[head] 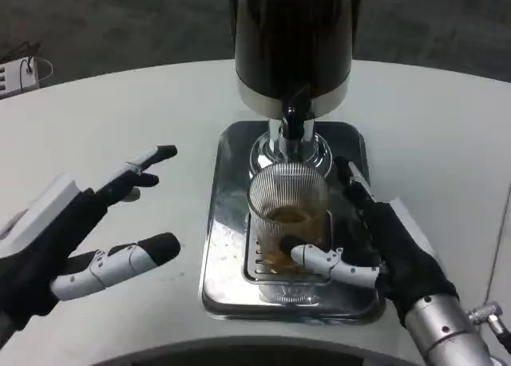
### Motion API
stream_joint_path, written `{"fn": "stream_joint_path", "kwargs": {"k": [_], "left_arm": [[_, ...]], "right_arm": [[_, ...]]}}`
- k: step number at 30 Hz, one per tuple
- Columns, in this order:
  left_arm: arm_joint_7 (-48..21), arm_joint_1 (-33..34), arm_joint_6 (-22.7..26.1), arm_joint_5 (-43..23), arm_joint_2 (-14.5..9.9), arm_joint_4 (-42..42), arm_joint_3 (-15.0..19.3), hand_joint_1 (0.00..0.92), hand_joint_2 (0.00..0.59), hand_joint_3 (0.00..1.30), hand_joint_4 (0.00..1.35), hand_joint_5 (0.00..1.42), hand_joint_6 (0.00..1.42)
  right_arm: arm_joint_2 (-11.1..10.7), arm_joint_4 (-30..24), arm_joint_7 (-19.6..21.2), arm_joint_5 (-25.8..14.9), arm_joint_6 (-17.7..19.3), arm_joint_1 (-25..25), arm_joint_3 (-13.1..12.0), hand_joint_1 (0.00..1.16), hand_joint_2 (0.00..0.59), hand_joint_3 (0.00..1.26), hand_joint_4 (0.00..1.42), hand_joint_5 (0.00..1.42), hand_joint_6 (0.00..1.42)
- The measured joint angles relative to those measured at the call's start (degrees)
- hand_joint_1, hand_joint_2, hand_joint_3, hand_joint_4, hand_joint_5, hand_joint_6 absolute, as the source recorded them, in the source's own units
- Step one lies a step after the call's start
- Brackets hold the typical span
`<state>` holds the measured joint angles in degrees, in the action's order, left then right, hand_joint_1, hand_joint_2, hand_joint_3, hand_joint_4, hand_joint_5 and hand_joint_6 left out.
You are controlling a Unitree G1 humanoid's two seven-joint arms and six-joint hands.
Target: Grasp the cup under the faucet to collect the drink, then remove the cup.
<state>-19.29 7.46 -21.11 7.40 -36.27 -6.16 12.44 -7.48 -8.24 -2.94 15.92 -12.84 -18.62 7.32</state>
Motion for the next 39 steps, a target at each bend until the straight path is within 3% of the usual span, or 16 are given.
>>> {"fn": "stream_joint_path", "kwargs": {"k": [18, 23, 28, 39], "left_arm": [[-1.5, -3.06, 3.33, 2.18, -1.46, -1.29, -0.47, 0.0, 0.069, 0.12, 0.07, 0.16, 0.22], [-2.54, -2.98, 4.89, 3.91, -1.91, -1.76, -2.57, 0.0, 0.07, 0.09, 0.04, 0.13, 0.19], [-2.93, -3.69, 5.99, 7.3, -2.01, -6.59, -4.82, 0.0, 0.073, 0.07, 0.01, 0.11, 0.17], [-2.96, -9.74, 9.23, 10.36, -1.94, -15.9, -4.53, 0.0, 0.074, 0.06, 0.0, 0.09, 0.16]], "right_arm": [[1.53, 2.1, 0.59, 0.03, 1.76, -1.44, 0.79, 0.84, 0.204, 0.0, 0.0, 0.0, 0.02], [2.06, 3.38, 0.93, 0.01, 2.45, -1.63, 0.87, 0.84, 0.204, 0.0, 0.0, 0.0, 0.02], [2.45, 3.44, 0.93, -0.03, 2.78, -1.66, 0.9, 0.83, 0.209, 0.0, 0.0, 0.0, 0.02], [2.48, 3.4, 0.96, -0.58, 3.66, -1.66, 0.8, 0.83, 0.212, 0.0, 0.0, 0.0, 0.02]]}}
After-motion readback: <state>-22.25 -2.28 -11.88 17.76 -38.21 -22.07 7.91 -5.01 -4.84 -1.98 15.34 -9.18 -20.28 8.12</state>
